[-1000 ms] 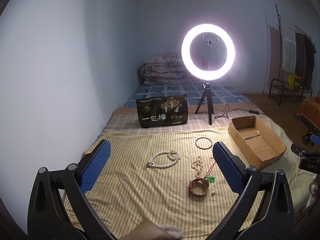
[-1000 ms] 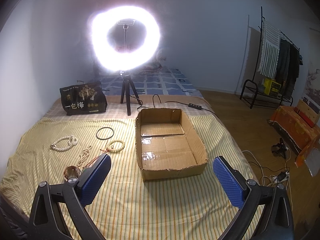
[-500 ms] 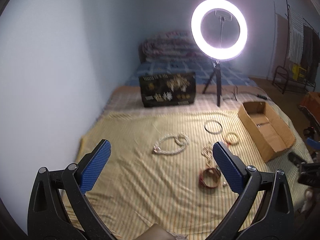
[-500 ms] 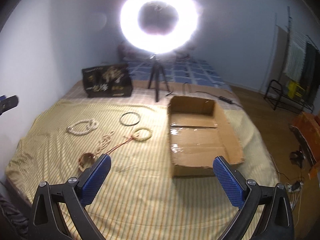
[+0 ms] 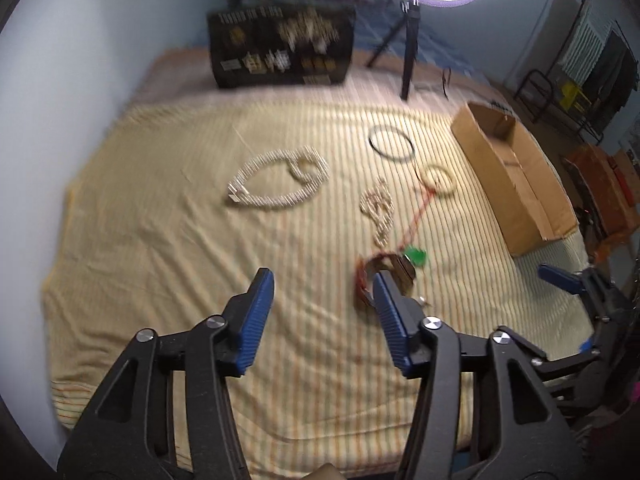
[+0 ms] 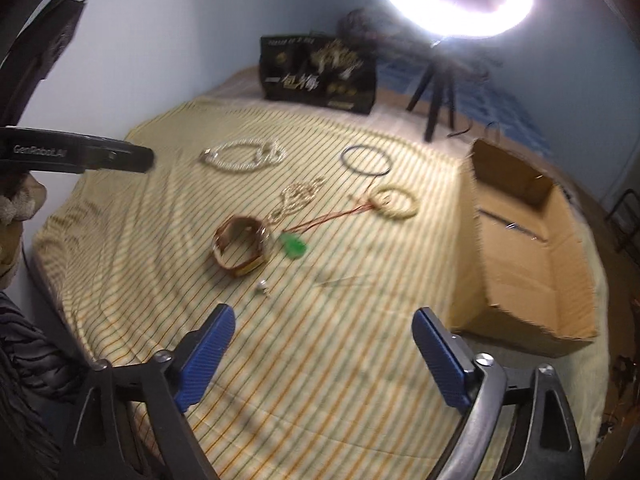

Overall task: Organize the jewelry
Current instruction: 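Grasp the brown leather watch with the left tool while the right tool grasps the white pearl earring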

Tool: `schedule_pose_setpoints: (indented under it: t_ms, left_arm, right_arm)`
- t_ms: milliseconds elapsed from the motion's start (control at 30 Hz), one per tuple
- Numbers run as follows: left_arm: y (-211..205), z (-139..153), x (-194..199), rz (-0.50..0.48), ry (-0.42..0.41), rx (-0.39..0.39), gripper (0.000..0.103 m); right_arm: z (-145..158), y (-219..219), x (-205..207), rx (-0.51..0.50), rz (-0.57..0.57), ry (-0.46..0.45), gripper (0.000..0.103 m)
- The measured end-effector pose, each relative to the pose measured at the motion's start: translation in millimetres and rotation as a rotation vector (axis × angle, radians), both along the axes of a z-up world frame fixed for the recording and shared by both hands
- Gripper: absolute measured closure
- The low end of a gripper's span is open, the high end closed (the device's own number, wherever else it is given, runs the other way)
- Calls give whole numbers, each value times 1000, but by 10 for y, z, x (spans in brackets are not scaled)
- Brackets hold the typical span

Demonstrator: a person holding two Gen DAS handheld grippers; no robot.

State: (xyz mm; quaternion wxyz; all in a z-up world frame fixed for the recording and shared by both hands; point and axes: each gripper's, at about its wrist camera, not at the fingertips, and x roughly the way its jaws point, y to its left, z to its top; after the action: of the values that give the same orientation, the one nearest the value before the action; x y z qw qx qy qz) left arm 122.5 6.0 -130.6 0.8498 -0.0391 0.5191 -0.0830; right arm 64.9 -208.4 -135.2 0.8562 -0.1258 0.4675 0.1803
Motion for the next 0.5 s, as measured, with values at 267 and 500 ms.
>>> schedule_pose_setpoints:
  t_ms: [267,500]
  left_arm:
    - [-101,-418,225,2,182,-94,62]
    - [-217,-632,340,2,245,-100,68]
  right_arm:
    - [-174,78,77,31,82,74,33]
    - [-330,184,149,48,125,100,44]
